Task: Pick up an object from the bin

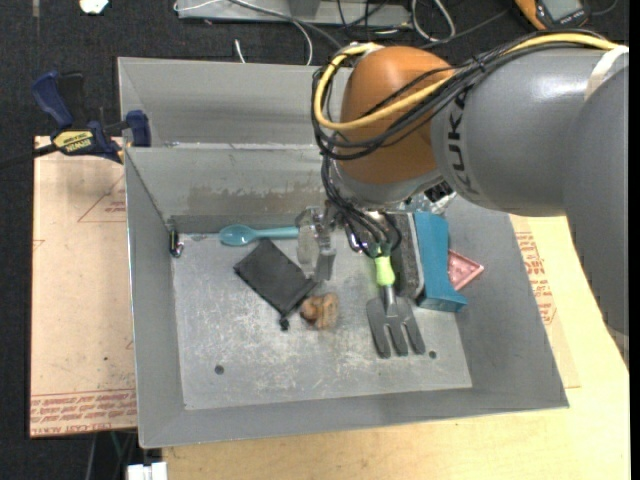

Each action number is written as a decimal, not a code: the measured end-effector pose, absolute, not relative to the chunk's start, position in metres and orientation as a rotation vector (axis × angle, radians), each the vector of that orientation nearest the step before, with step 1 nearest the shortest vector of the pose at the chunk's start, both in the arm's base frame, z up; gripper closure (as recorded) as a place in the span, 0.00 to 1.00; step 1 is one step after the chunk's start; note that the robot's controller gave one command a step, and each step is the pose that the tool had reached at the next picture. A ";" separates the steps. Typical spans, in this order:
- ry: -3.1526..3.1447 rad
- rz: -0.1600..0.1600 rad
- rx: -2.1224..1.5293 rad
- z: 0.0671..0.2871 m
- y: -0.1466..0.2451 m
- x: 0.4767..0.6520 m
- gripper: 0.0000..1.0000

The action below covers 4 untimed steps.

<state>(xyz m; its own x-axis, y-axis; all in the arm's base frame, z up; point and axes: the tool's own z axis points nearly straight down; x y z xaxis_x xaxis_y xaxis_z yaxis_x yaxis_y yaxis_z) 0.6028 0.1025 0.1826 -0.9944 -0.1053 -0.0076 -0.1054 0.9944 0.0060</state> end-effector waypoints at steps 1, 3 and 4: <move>3.128 0.012 -0.155 0.119 0.119 0.584 0.00; 3.127 0.016 -0.020 0.074 0.061 0.620 0.00; 3.124 0.022 0.000 0.071 0.058 0.612 1.00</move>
Offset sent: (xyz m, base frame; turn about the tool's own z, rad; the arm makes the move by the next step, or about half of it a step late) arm 0.0000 0.0000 0.0000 0.0000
